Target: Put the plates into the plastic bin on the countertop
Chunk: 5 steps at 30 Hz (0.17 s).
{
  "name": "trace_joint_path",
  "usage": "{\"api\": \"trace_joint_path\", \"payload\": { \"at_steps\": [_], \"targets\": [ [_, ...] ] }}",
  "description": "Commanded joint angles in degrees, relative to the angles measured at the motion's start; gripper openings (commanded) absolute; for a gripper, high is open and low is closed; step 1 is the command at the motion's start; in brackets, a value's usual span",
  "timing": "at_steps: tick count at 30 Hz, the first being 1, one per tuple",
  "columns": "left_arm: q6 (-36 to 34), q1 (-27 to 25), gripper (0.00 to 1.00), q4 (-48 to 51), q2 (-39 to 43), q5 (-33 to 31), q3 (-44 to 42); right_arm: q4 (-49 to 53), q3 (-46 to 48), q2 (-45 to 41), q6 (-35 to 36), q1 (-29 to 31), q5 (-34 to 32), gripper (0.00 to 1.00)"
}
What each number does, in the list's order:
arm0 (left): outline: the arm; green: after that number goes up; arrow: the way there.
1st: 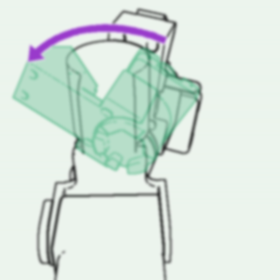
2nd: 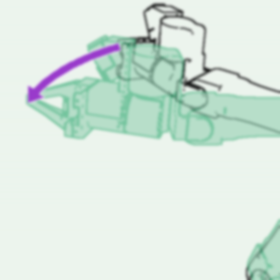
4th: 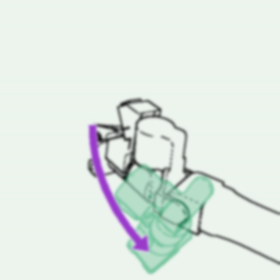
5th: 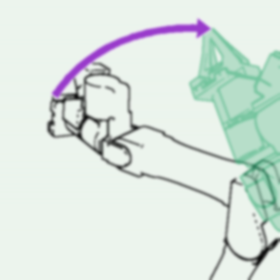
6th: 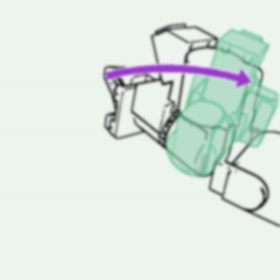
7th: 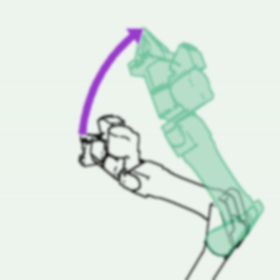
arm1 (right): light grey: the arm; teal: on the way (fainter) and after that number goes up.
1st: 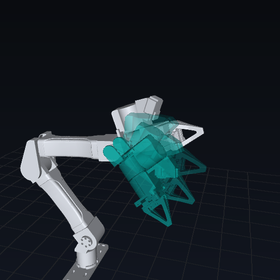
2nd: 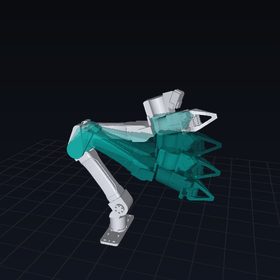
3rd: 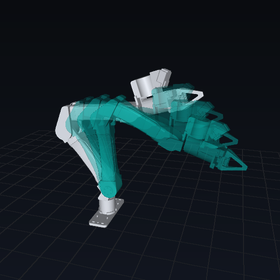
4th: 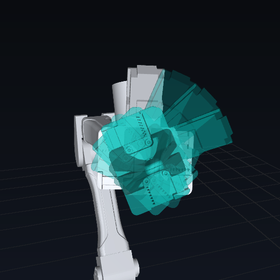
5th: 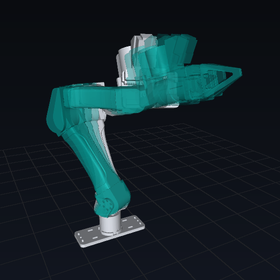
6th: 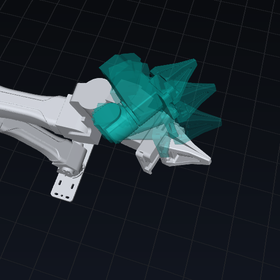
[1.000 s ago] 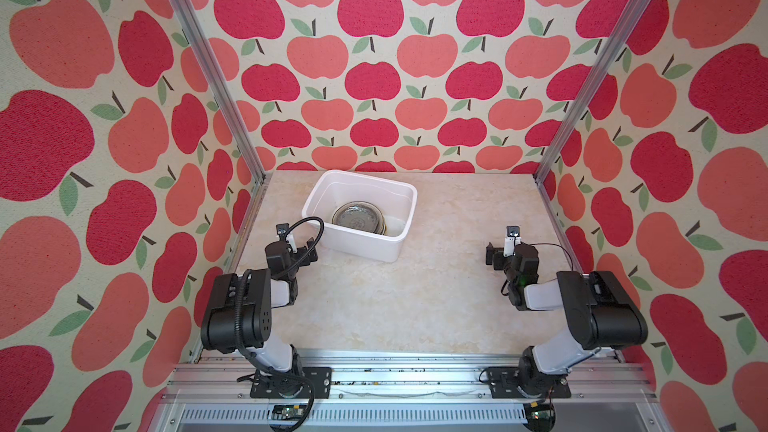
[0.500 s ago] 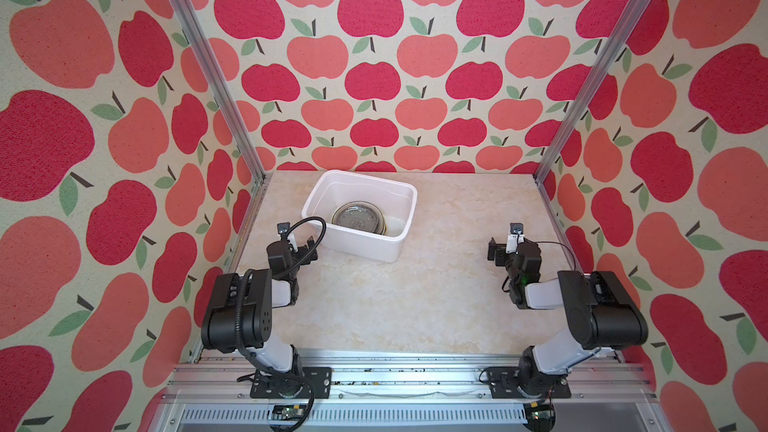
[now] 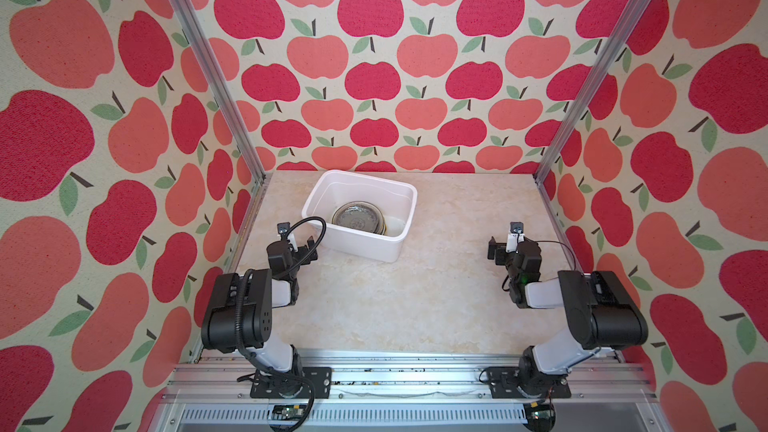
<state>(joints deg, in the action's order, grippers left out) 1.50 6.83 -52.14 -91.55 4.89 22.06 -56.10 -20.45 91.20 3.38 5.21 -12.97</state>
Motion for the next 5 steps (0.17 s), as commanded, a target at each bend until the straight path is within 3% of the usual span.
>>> {"api": "trace_joint_path", "payload": {
  "at_steps": [1, 5],
  "targets": [
    [-1.16, -0.34, 0.99, -1.56, -0.41, -0.58, 0.18, -0.91, -0.57, 0.07, -0.94, -0.32, 0.14, 1.0],
    [-1.15, -0.33, 0.99, -1.51, -0.45, -0.58, 0.18, -1.96, 0.03, -0.09, -0.72, -0.23, 0.21, 1.0]
  ]
}}
